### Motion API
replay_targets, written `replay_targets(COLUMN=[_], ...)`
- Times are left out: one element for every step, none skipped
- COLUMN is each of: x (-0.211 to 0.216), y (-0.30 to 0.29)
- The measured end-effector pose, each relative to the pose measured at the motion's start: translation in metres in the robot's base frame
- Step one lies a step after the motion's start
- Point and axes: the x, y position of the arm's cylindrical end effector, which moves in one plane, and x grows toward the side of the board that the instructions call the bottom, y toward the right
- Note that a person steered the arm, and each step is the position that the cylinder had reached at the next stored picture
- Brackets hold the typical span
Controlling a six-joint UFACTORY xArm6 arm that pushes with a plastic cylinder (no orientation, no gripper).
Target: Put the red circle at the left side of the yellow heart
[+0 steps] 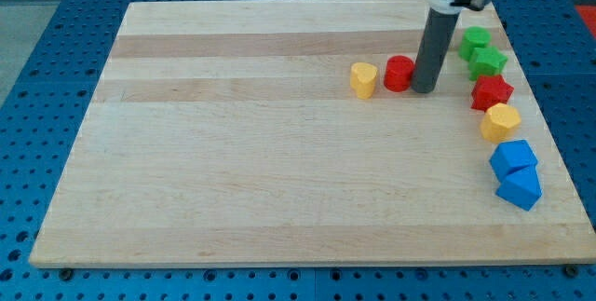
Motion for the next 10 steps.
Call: replay_targets(x=[-0.021, -0.032, -0.037, -0.037, -0.038, -0.049, -0.061, -0.069, -0.070, -0.070], y=[-0.002, -0.020, -0.040, -0.063, -0.080, -0.081, -0.081, -0.087, -0.102, -0.106])
